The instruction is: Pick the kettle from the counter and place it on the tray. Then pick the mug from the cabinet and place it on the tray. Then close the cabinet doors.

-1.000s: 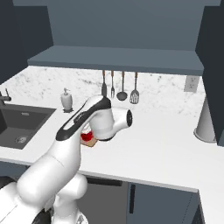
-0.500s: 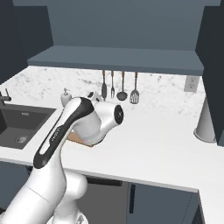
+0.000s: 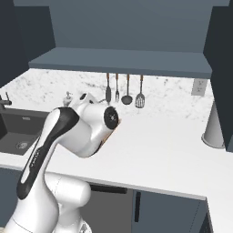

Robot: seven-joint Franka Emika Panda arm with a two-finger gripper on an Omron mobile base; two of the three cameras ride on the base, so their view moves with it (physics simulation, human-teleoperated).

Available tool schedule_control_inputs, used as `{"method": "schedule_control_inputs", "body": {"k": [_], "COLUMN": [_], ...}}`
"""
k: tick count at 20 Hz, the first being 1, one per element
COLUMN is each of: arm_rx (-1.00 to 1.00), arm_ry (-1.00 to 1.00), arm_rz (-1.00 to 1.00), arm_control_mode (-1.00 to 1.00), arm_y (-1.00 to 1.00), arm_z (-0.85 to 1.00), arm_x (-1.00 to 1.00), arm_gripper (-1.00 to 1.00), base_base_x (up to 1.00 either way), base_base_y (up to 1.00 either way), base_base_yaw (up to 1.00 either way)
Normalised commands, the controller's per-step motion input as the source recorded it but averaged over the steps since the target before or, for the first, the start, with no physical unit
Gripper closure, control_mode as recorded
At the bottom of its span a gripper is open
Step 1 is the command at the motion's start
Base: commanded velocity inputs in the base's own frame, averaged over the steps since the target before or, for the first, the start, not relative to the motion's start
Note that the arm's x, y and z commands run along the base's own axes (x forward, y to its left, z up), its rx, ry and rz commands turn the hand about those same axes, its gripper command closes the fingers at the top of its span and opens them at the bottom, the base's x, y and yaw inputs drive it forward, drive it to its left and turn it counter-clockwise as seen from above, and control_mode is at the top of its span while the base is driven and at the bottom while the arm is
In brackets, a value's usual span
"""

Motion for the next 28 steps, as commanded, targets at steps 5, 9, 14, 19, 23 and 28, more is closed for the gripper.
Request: {"method": "schedule_control_inputs", "body": {"k": [5,9,14,19,23,28], "arm_rx": [-0.09,-0.09,-0.01,0.00,0.00,0.00], "arm_ry": [0.00,0.00,-0.07,-0.21,-0.36,-0.18], "arm_rz": [0.00,0.00,0.11,0.20,0.11,0.01], "arm_control_mode": [-1.00,-1.00,-1.00,-1.00,-1.00,-1.00], "arm_y": [0.15,0.24,0.24,0.25,0.29,0.38], "arm_z": [0.40,0.41,0.40,0.40,0.36,0.36], "arm_x": [-0.41,-0.31,-0.32,-0.26,-0.39,-0.39], "arm_gripper": [-1.00,-1.00,-1.00,-1.00,-1.00,-1.00], "base_base_x": [0.00,0.00,0.00,0.00,0.00,0.00], "base_base_y": [0.00,0.00,0.00,0.00,0.00,0.00], "base_base_yaw": [0.00,0.00,0.00,0.00,0.00,0.00]}}
